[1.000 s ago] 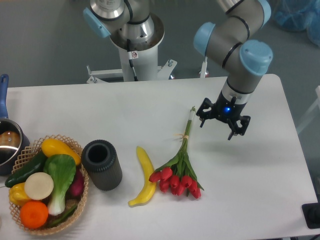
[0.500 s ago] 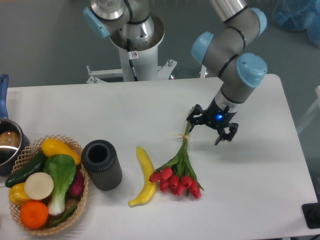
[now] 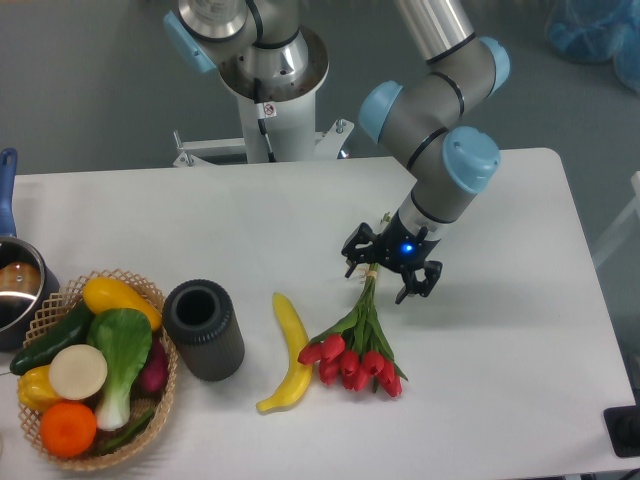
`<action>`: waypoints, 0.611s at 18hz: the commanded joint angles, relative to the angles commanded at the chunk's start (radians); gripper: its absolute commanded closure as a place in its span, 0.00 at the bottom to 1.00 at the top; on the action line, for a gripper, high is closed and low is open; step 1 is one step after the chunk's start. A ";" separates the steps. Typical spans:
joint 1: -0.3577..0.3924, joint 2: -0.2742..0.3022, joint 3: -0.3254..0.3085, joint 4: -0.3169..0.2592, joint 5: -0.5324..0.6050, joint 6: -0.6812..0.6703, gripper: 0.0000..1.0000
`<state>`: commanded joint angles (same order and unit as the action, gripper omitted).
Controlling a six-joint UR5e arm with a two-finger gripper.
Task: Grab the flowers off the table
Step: 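Move the open gripper down and over the red tulip bundle's stems, then close the gripper around the tulip stems near the blooms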
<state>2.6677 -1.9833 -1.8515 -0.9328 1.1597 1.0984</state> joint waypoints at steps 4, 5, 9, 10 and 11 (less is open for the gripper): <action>-0.002 -0.019 0.002 0.022 0.003 -0.017 0.00; -0.003 -0.022 0.002 0.022 0.003 -0.018 0.00; -0.003 -0.035 0.002 0.022 0.002 -0.018 0.00; -0.002 -0.037 0.002 0.023 0.002 -0.018 0.00; -0.003 -0.038 0.005 0.023 0.002 -0.018 0.00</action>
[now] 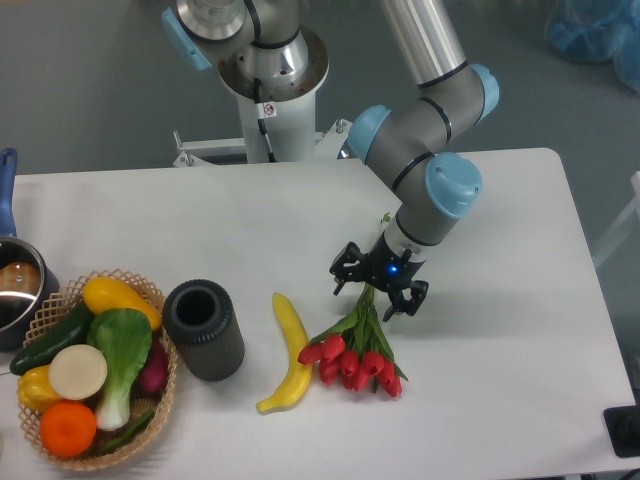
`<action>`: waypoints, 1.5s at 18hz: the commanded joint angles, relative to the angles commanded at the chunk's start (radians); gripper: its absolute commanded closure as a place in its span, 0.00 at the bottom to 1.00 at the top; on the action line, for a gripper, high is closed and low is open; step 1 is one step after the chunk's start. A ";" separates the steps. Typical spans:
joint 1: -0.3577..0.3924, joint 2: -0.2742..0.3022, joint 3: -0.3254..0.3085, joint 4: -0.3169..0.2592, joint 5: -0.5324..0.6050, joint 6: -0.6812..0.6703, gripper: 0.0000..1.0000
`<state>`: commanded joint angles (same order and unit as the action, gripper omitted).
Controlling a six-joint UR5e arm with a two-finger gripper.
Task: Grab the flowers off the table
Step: 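Close the gripper around the tulip stems near the blooms, then lift the gripped tulip bundle up off the table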
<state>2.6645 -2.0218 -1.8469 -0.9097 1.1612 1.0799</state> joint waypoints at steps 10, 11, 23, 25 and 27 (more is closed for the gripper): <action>-0.002 -0.017 0.006 0.008 0.000 0.000 0.00; -0.002 -0.017 0.006 0.008 0.000 0.000 0.00; -0.002 -0.021 0.014 0.008 -0.002 -0.021 0.53; -0.002 -0.025 0.021 0.006 -0.003 -0.021 0.57; -0.002 -0.025 0.025 0.006 -0.003 -0.023 0.60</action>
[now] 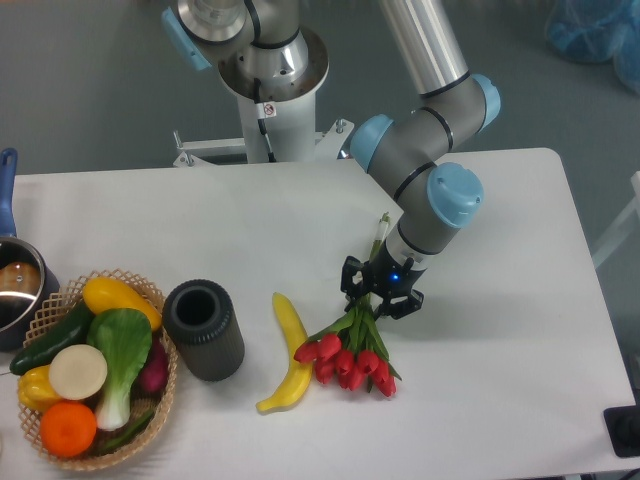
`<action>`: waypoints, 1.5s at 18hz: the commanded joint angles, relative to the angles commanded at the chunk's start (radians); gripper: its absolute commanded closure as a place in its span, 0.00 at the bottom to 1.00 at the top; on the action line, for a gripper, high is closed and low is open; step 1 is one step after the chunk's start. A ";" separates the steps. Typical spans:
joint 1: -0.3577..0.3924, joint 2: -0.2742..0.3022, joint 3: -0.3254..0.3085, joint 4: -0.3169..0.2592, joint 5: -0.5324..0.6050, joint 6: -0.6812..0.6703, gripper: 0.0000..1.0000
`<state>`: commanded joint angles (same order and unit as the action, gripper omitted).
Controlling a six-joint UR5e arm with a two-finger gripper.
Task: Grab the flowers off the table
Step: 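Lift the gripped tulip bundle up off the table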
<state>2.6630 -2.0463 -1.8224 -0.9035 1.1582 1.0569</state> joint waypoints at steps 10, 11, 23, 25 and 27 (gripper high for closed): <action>0.002 0.009 0.014 0.000 -0.003 0.002 0.62; 0.003 0.018 0.018 0.000 -0.005 0.002 0.62; 0.041 0.277 0.048 -0.012 -0.283 -0.002 0.62; 0.044 0.313 0.049 -0.009 -0.362 -0.005 0.62; 0.054 0.331 0.069 -0.009 -0.414 -0.047 0.62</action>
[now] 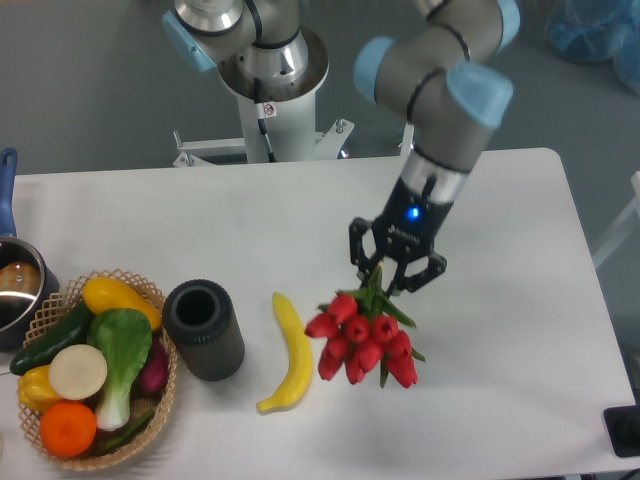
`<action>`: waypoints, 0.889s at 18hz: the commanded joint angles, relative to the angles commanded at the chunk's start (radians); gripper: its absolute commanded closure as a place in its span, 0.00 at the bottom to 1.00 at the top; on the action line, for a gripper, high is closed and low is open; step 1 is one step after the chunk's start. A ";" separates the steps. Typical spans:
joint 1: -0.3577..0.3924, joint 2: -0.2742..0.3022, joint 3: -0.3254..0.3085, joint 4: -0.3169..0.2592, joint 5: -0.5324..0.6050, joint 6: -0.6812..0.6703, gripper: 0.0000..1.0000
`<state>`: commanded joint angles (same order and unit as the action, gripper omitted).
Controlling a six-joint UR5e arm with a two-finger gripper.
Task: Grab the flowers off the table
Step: 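Lift the gripped tulip bundle up off the table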
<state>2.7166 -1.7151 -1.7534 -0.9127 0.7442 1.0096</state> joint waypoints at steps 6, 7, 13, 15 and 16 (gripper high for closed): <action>0.026 -0.003 0.003 0.011 -0.283 0.024 0.62; 0.040 -0.006 0.002 0.009 -0.355 0.024 0.62; 0.054 -0.011 0.003 0.009 -0.390 0.024 0.62; 0.054 -0.011 0.002 0.009 -0.390 0.023 0.62; 0.051 -0.011 0.002 0.009 -0.390 0.021 0.62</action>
<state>2.7673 -1.7257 -1.7518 -0.9035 0.3543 1.0309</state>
